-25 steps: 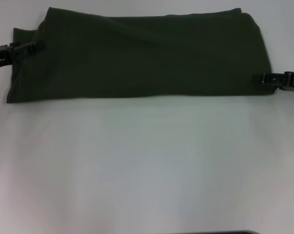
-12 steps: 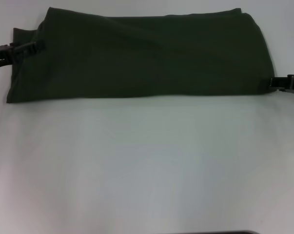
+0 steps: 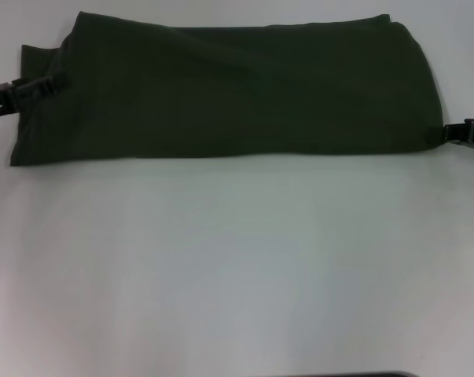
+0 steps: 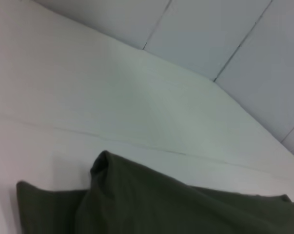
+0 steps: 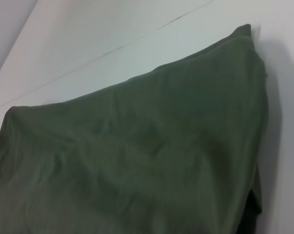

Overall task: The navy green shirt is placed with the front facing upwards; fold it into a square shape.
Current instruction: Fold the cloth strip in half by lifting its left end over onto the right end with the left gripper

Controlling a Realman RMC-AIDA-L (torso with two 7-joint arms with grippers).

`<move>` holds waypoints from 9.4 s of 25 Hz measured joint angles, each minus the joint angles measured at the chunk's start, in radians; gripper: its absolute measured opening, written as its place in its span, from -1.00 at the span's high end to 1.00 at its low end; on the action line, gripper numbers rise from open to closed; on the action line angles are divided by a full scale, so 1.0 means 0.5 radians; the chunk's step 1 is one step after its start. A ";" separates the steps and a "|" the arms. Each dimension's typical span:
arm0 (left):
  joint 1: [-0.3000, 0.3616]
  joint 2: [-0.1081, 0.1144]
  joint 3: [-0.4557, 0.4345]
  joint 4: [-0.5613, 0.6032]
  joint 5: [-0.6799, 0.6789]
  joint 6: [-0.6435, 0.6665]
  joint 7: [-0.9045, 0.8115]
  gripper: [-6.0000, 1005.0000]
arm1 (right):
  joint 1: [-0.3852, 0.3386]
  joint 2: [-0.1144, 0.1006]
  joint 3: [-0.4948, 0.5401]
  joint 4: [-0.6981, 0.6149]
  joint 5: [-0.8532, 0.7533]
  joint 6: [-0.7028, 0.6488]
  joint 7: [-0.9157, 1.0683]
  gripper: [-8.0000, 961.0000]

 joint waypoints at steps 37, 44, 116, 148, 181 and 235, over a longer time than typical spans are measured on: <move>0.025 0.070 0.046 -0.003 0.444 0.021 -0.218 -0.87 | 0.014 -0.021 0.002 -0.005 -0.003 0.022 0.000 0.96; 0.013 0.082 0.046 -0.043 0.444 0.163 -0.218 -0.86 | 0.017 -0.023 0.000 -0.012 -0.003 0.022 0.002 0.96; -0.076 0.112 0.096 -0.116 0.806 0.096 -0.339 -0.24 | 0.017 -0.030 -0.003 -0.003 -0.024 0.044 0.009 0.96; -0.090 0.123 0.088 -0.188 0.808 0.211 -0.466 0.74 | -0.002 -0.020 0.001 -0.003 -0.020 0.045 0.000 0.96; -0.122 0.128 0.112 -0.174 0.952 0.184 -0.576 -0.66 | -0.004 -0.030 0.012 -0.003 -0.024 0.050 0.000 0.96; -0.131 0.114 0.130 -0.230 0.971 0.308 -0.625 0.96 | -0.068 -0.033 0.027 -0.022 -0.010 -0.045 -0.051 0.96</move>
